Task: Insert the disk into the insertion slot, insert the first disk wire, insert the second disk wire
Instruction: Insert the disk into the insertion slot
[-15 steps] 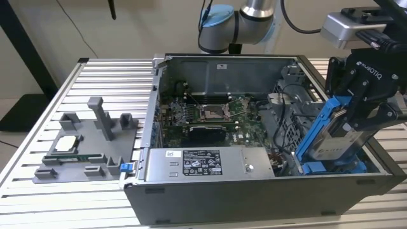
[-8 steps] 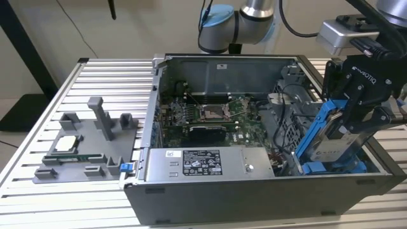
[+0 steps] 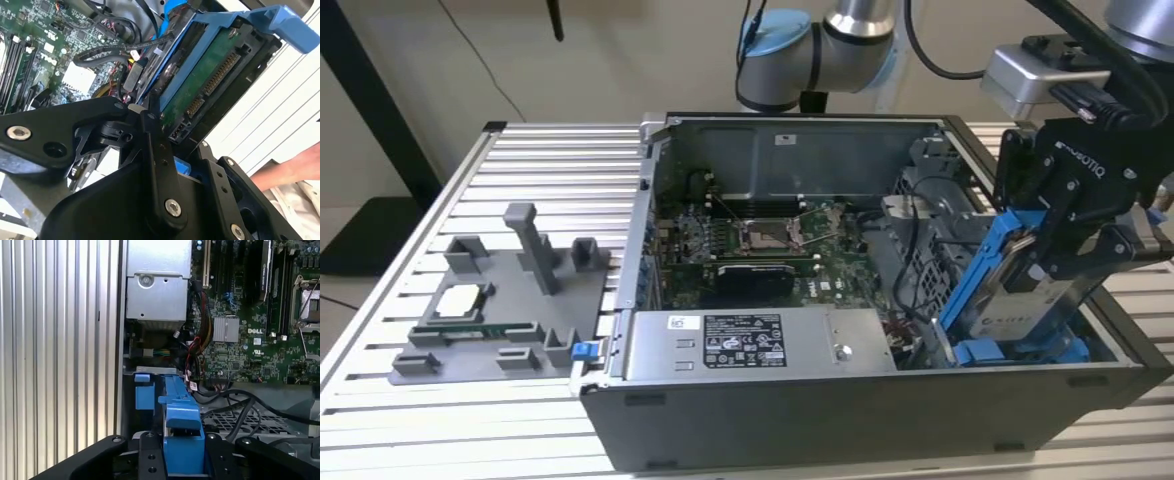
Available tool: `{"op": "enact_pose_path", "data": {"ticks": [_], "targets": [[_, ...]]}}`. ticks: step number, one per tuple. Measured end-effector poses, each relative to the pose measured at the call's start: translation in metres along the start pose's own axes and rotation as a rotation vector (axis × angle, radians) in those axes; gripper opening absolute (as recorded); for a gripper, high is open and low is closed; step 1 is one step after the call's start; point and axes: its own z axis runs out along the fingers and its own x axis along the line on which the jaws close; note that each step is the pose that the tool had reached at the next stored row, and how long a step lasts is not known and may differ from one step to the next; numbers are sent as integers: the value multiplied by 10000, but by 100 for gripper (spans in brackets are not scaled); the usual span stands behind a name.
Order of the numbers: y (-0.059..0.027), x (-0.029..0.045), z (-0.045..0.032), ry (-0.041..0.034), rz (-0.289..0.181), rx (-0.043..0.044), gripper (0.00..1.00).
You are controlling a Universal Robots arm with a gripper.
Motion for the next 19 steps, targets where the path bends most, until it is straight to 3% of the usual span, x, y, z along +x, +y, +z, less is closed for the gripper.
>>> {"op": "enact_pose_path", "data": {"ticks": [1, 2, 11, 15, 19], "targets": [[0, -1, 1, -5, -1, 1, 0], [-1, -1, 3, -9, -3, 3, 100], [1, 0, -51, -2, 1, -4, 100], [-1, -39, -53, -2, -1, -3, 100], [-1, -89, -50, -2, 0, 95, 100]]}}
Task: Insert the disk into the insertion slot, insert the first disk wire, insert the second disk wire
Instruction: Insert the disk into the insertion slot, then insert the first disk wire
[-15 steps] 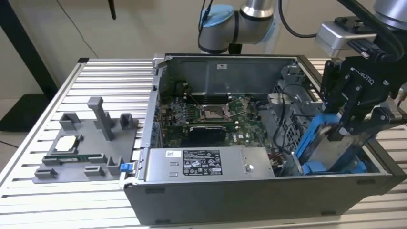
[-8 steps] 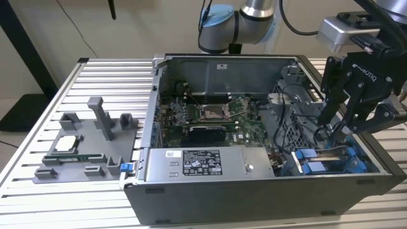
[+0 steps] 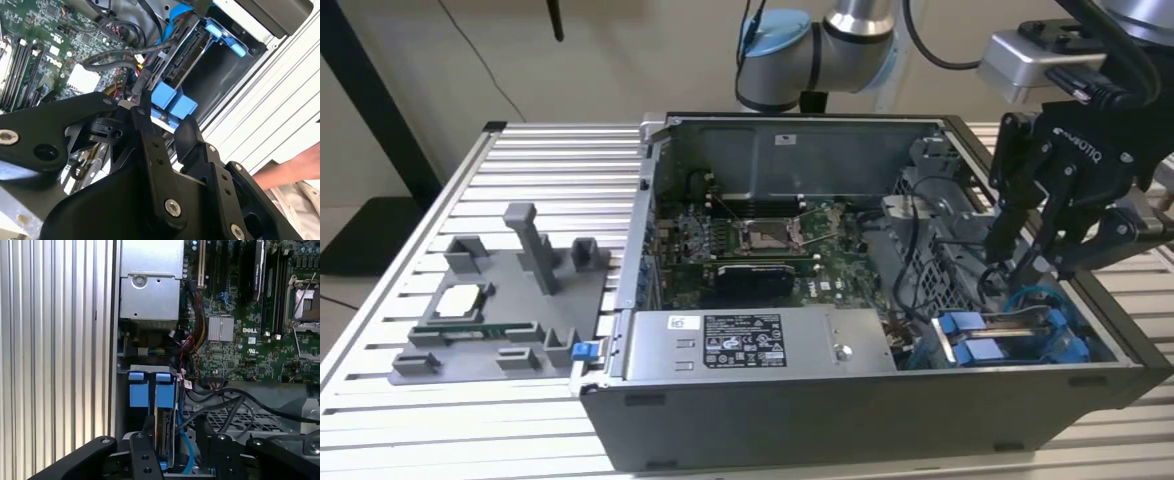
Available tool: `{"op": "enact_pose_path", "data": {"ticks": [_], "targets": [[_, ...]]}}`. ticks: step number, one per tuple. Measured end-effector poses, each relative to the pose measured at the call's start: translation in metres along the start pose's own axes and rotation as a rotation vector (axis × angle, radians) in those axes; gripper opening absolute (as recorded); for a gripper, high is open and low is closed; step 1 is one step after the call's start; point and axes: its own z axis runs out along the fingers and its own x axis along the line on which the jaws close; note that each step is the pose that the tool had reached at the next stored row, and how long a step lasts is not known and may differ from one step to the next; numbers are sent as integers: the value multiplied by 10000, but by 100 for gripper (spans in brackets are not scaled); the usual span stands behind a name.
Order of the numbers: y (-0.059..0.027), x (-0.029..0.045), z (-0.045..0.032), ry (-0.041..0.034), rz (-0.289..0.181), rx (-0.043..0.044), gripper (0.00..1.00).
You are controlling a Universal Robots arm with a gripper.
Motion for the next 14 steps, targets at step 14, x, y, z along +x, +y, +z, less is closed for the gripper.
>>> {"op": "enact_pose_path", "data": {"ticks": [14], "targets": [[-3, -182, 78, 3, 105, 363, 100]]}}
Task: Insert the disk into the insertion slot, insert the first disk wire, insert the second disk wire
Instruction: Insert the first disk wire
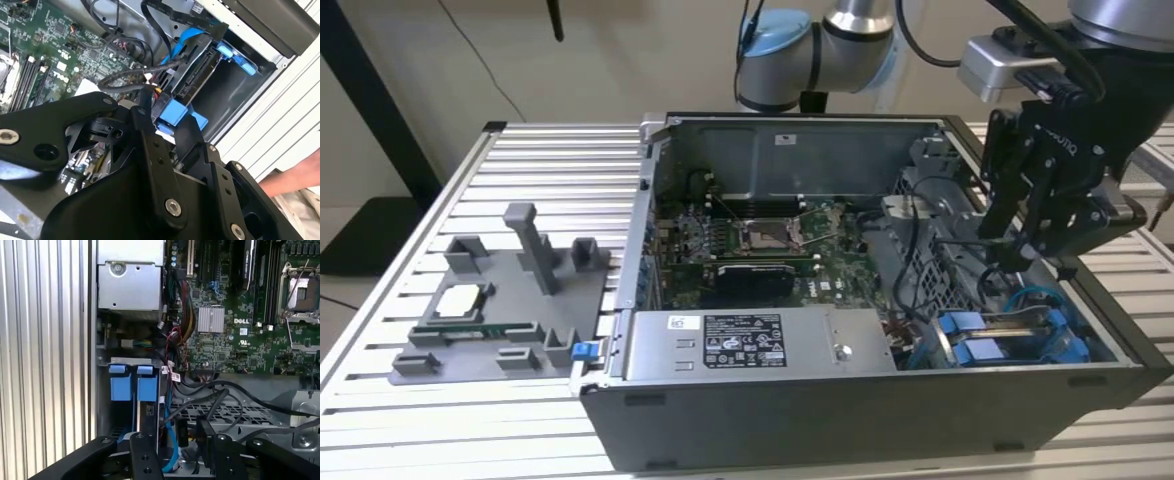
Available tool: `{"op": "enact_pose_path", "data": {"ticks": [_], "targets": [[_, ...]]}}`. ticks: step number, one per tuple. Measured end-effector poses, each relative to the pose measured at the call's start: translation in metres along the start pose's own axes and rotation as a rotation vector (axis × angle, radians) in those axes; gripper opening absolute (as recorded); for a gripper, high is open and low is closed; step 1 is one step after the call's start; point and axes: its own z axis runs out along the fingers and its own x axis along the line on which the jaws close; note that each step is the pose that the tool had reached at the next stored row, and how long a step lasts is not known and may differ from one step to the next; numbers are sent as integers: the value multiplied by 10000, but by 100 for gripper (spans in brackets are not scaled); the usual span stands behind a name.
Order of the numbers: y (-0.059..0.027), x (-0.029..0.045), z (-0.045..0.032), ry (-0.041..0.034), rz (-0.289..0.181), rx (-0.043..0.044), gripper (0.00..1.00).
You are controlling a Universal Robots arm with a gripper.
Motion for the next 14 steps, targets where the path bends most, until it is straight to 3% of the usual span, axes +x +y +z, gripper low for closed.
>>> {"op": "enact_pose_path", "data": {"ticks": [6, 10, 14], "targets": [[1, 0, 21, 10, 175, 77, 100], [1, -1, 35, 10, 212, 188, 100], [8, 0, 37, 9, 235, 206, 100]]}}
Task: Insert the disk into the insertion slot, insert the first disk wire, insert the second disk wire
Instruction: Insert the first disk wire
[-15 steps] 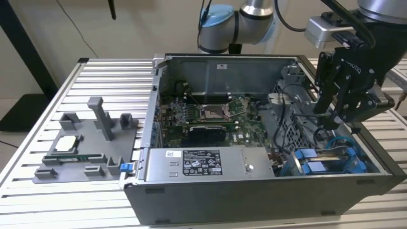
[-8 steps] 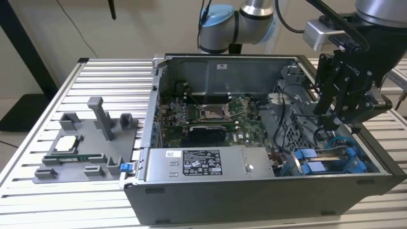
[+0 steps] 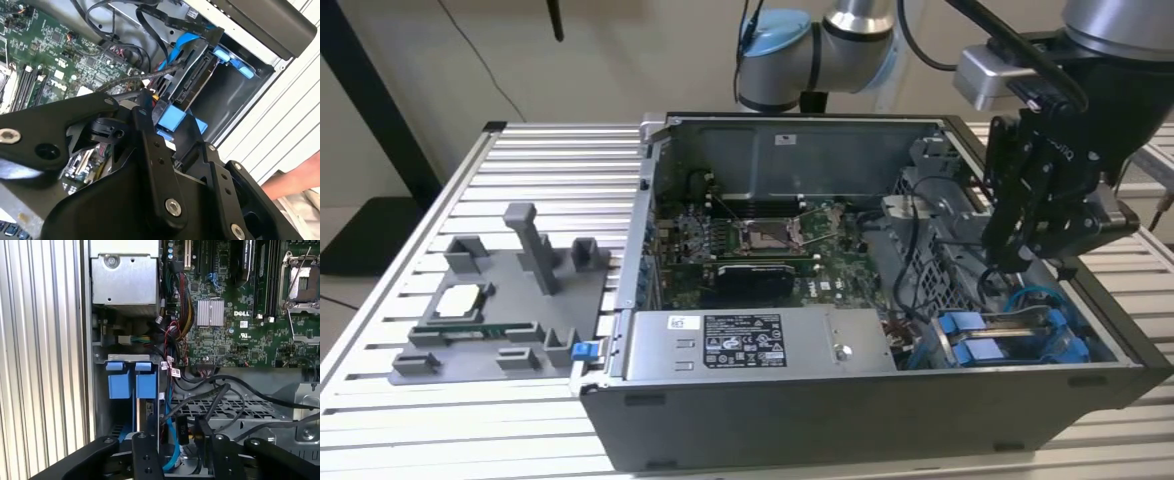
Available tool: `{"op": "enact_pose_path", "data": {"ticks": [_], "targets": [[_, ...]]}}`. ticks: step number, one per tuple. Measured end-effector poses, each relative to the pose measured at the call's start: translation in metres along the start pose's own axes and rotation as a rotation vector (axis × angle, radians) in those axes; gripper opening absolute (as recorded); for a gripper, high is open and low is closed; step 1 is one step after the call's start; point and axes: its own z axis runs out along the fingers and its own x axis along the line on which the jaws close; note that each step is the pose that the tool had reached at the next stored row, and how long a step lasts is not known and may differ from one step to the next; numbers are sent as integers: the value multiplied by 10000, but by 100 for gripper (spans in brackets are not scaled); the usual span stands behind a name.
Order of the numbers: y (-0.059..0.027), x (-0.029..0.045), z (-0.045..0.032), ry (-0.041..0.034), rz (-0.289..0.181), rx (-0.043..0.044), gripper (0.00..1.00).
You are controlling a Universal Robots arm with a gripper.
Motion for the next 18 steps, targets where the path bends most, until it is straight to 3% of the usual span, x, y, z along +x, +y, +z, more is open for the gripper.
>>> {"op": "enact_pose_path", "data": {"ticks": [18], "targets": [[31, 0, -9, -80, 2, 81, 100]]}}
